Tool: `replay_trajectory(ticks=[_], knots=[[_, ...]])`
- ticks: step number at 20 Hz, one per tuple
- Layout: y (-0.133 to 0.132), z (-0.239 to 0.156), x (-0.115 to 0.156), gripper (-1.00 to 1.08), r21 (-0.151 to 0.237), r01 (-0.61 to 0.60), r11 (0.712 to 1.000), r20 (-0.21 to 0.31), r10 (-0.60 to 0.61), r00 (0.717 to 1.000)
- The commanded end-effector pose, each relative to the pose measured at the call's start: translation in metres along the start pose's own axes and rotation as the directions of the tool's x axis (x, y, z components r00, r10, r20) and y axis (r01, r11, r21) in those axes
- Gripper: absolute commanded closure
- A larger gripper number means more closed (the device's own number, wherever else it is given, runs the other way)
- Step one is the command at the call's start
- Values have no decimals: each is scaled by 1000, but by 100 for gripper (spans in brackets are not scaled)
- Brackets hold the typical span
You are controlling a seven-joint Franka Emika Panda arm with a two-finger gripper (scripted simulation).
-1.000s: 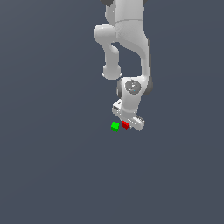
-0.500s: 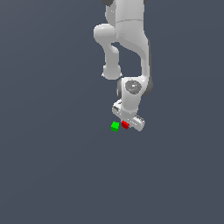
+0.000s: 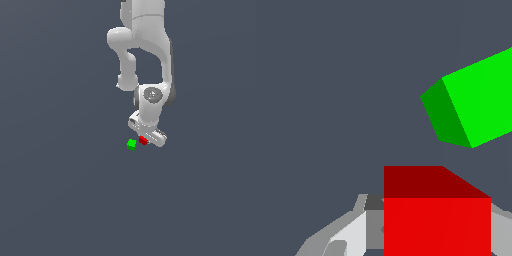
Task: Stack the red cube on top of the green cube.
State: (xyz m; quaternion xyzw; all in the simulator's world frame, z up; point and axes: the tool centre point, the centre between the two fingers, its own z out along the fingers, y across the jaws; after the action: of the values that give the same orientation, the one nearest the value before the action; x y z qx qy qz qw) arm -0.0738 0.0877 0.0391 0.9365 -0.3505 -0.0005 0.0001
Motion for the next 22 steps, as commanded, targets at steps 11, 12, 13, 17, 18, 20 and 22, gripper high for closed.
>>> replay_trajectory(ticks=[11, 12, 13, 17, 18, 20, 22], knots=[[0, -72, 0, 108, 1, -1, 1000, -1, 1, 1000], [0, -75, 0, 108, 1, -1, 1000, -1, 1, 1000], [0, -78, 0, 108, 1, -1, 1000, -1, 1, 1000], [0, -84, 1, 108, 1, -1, 1000, -1, 1, 1000], [0, -84, 1, 108, 1, -1, 1000, -1, 1, 1000], [0, -82, 1, 108, 1, -1, 1000, -1, 1, 1000], [-1, -81, 1, 108, 1, -1, 1000, -1, 1, 1000]])
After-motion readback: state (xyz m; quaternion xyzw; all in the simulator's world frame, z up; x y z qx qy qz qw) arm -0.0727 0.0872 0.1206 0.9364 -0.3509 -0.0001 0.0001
